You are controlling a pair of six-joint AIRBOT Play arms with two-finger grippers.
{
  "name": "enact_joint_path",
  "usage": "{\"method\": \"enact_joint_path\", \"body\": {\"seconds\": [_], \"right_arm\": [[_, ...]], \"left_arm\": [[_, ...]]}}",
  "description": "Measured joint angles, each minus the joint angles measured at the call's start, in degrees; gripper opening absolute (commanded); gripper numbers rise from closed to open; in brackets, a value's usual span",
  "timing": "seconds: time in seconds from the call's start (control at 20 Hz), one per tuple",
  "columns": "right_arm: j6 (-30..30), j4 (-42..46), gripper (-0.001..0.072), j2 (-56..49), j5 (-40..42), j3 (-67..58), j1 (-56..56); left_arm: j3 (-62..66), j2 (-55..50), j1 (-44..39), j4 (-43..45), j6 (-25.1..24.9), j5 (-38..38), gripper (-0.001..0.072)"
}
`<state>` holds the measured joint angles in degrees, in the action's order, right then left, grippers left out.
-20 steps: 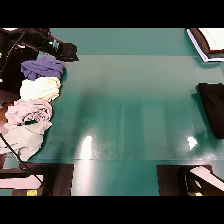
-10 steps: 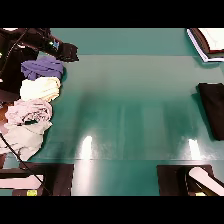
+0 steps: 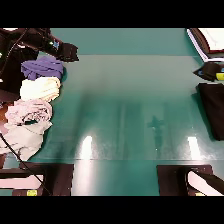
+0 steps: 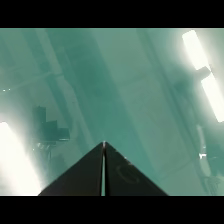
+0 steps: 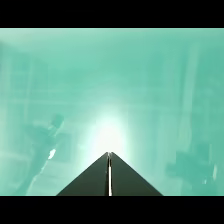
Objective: Fold the shirts.
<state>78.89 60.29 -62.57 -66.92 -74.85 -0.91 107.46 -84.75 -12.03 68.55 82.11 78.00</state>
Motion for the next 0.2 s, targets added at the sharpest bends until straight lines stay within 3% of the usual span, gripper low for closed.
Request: {"method": "enact_joint_path", "body": {"seconds": [0.2], "right_arm": [[-0.17,-0.13,0.0017,0.00,1.03,-1.18,4.42]], "left_arm": [[0.00,0.00,-0.02,0.00,0.00,0.00,0.0028]]}}
